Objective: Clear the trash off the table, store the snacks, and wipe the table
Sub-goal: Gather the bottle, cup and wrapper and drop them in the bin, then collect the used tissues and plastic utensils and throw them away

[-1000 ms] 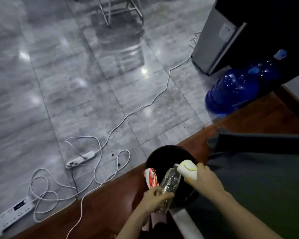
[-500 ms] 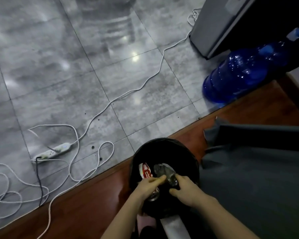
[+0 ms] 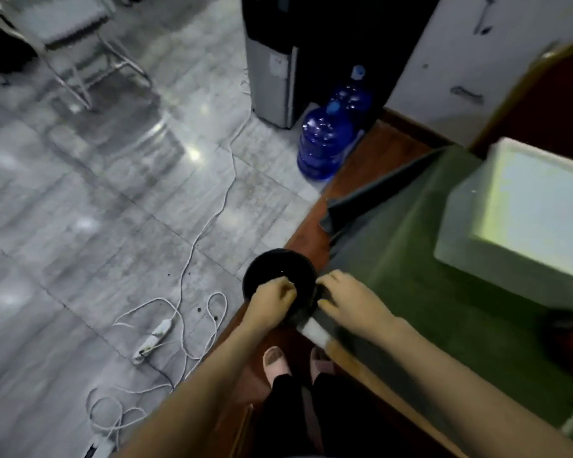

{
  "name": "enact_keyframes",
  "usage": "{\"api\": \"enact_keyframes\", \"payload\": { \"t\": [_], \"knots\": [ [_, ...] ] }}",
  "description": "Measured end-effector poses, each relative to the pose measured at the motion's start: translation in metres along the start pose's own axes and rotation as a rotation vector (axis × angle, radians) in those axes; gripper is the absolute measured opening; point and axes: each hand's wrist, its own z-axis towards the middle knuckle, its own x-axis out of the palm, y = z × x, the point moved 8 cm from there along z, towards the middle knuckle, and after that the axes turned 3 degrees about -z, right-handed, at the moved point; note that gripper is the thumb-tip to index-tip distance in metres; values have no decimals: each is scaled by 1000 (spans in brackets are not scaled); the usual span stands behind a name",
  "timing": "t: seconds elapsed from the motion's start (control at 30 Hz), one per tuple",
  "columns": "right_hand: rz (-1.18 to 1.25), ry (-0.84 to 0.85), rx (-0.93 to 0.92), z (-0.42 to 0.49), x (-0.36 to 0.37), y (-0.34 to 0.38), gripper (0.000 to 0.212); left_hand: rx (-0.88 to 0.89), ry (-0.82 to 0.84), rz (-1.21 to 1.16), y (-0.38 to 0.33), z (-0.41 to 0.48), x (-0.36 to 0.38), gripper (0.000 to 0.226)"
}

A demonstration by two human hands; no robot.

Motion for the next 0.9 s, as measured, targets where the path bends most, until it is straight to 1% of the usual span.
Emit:
{"api": "enact_keyframes", "payload": {
  "t": [0.07, 0.1, 0.2, 0.27, 0.37, 0.5, 0.53, 0.6, 0.63, 0.7, 0.83, 0.9],
  "knots": [
    [62, -176, 37, -54, -30, -13, 40, 168, -1, 60, -67, -27, -7, 14],
    [88, -249, 68, -73, -39, -21, 40, 242, -27, 81, -93, -36, -7, 13],
    [169, -427, 216, -142, -41, -61, 42, 342, -66, 71, -157, -64, 30, 10],
    [187, -488, 286, -175, -36, -86, 43, 393, -27, 72, -185, -76, 64, 11],
    [219, -555, 409, -234, -27, -135, 42, 513, 91, 154, -235, -94, 127, 10],
    [230, -580, 495, -294, -10, -184, 42, 591, 140, 213, -273, -108, 181, 8],
    [230, -592, 524, -326, -4, -211, 42, 628, 156, 243, -296, -119, 213, 8],
    [224, -604, 535, -346, 5, -221, 41, 631, 174, 292, -297, -125, 228, 8],
    [246, -623, 556, -372, 10, -240, 41, 653, 193, 323, -309, -134, 252, 8],
    [260, -643, 572, -411, 19, -270, 40, 695, 236, 428, -321, -149, 288, 11],
    [192, -658, 599, -479, 33, -335, 40, 756, 362, 727, -340, -165, 355, 23],
    [195, -667, 620, -507, 40, -364, 41, 795, 382, 806, -354, -168, 384, 29]
  ]
}}
